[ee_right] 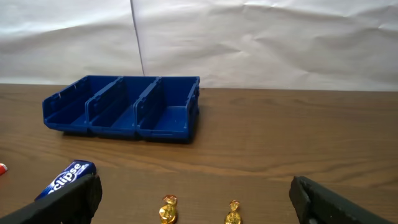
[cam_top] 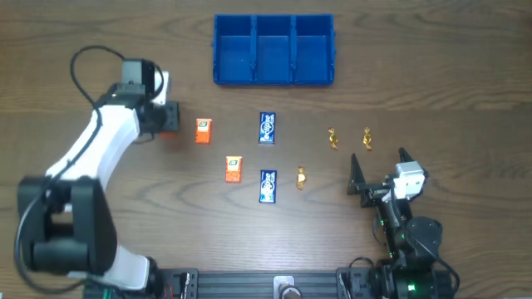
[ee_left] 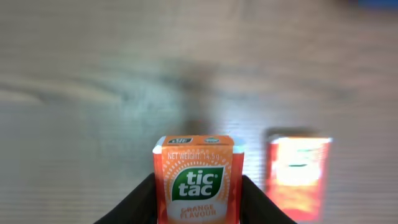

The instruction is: Sort Candies Into Trays

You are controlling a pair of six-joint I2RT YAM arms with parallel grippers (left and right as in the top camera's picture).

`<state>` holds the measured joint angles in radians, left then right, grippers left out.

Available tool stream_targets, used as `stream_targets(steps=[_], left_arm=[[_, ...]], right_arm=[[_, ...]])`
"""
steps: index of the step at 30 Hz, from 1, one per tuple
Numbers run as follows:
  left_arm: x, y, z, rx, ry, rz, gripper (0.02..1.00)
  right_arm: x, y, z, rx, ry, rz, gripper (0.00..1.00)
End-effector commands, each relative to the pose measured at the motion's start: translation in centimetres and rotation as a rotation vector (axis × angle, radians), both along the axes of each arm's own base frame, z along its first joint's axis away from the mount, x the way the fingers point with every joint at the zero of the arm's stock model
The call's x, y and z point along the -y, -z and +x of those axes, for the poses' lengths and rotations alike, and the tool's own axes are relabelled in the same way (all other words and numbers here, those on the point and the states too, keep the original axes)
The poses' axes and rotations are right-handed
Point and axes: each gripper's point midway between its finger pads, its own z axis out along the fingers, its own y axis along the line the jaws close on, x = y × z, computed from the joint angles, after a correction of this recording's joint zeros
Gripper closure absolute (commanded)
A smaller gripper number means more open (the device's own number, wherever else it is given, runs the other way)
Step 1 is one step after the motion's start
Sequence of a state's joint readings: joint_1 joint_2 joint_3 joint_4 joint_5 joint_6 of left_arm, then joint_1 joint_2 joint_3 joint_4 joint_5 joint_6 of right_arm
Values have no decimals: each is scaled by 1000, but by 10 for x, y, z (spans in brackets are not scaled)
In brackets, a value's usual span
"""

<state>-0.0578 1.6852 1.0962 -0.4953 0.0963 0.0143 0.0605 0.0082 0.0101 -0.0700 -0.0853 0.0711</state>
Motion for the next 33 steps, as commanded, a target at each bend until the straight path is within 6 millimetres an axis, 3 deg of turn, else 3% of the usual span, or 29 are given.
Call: stream_targets(steps=[1, 4, 6, 9, 12, 16, 23, 33], left_arm=[[34, -119, 31, 274, -21, 12, 702], [64, -171, 51, 365, -4, 19, 704], [88, -194, 74, 407, 27, 4, 704], [118, -204, 103, 416, 63, -7, 702], [141, -189, 133, 376, 80, -7, 700], [158, -147, 159, 301, 89, -25, 695], [157, -84, 176, 212, 31, -22, 689], [147, -78, 181, 209, 1, -24, 673]], right_arm=[[-1, 1, 0, -5, -1, 8, 3], [-1, 1, 0, -5, 0, 8, 3], [-1, 1, 0, -5, -1, 8, 3], [-1, 1, 0, -5, -1, 8, 3], [-1, 1, 0, -5, -1, 8, 3], [-1, 1, 0, -5, -1, 8, 3], [-1, 1, 0, -5, -1, 8, 3], [-1, 1, 0, -5, -1, 8, 3]])
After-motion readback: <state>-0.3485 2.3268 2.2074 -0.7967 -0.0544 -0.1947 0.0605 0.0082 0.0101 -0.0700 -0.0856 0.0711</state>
